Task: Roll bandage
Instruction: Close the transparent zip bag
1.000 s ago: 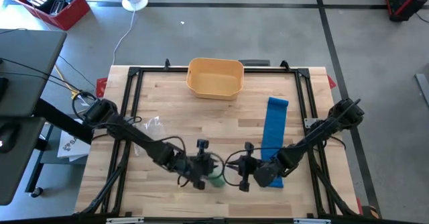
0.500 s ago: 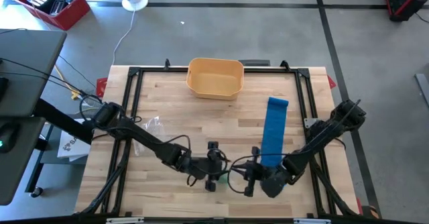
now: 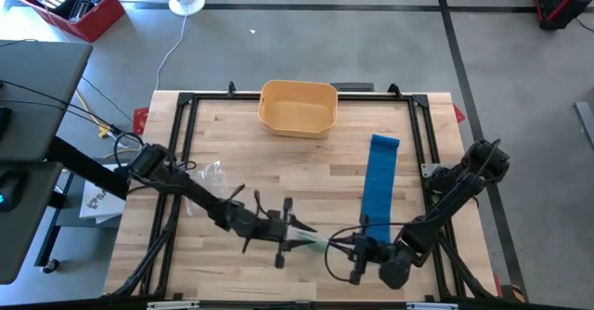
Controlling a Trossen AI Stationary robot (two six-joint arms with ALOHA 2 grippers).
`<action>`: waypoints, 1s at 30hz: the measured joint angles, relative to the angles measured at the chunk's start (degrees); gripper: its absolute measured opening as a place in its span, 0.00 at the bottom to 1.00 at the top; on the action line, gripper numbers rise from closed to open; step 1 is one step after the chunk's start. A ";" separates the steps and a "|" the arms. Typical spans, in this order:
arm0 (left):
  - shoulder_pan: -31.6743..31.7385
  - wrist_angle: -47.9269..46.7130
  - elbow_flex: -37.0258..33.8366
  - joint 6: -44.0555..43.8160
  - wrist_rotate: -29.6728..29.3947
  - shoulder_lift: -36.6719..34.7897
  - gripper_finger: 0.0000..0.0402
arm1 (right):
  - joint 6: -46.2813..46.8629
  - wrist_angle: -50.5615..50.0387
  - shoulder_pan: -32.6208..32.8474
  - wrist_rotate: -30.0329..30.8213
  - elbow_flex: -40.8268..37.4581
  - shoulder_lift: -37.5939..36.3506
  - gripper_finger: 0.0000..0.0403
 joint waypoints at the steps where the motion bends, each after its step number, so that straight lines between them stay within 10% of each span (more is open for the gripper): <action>1: 0.29 1.00 -0.46 0.12 1.00 0.00 0.29 | -1.29 1.30 0.00 -0.06 0.00 0.00 0.01; 30: 3.65 -1.41 2.02 1.18 5.07 2.43 0.47 | -4.28 5.27 -0.48 -0.87 0.00 -0.09 0.02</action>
